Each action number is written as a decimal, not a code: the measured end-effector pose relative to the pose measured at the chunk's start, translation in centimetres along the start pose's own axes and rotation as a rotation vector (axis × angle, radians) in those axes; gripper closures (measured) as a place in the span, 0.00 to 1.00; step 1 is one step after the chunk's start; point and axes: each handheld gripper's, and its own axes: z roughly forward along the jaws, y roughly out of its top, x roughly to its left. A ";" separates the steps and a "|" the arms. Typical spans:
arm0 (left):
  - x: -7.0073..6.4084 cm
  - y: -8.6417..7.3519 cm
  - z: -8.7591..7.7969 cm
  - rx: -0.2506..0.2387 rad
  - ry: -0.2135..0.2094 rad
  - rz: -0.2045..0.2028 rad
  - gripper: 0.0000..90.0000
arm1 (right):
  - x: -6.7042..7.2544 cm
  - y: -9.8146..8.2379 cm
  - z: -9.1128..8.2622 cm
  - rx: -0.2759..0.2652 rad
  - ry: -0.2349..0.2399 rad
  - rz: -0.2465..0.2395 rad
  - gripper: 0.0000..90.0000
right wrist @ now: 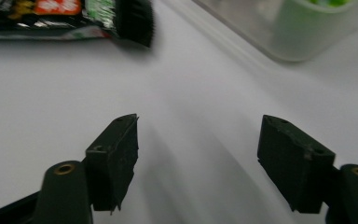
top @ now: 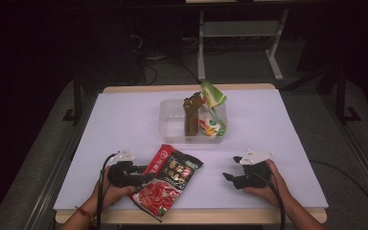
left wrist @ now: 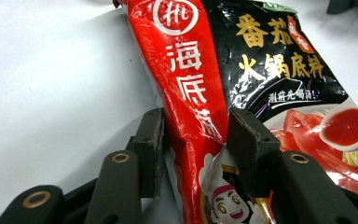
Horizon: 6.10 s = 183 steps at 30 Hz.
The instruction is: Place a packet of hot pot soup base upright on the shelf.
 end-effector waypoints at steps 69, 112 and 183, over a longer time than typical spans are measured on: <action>0.7 5.9 5.5 0.109 -0.288 0.055 0.30 | 1.8 5.7 2.8 -0.199 0.059 -0.063 1.00; 0.7 6.2 2.5 -0.142 -0.330 0.043 0.80 | 0.9 5.9 2.5 -0.205 0.033 -0.015 0.67; -0.1 12.5 -5.7 -0.575 0.161 0.034 0.85 | -5.5 -0.3 -2.5 -0.102 -0.232 0.086 0.25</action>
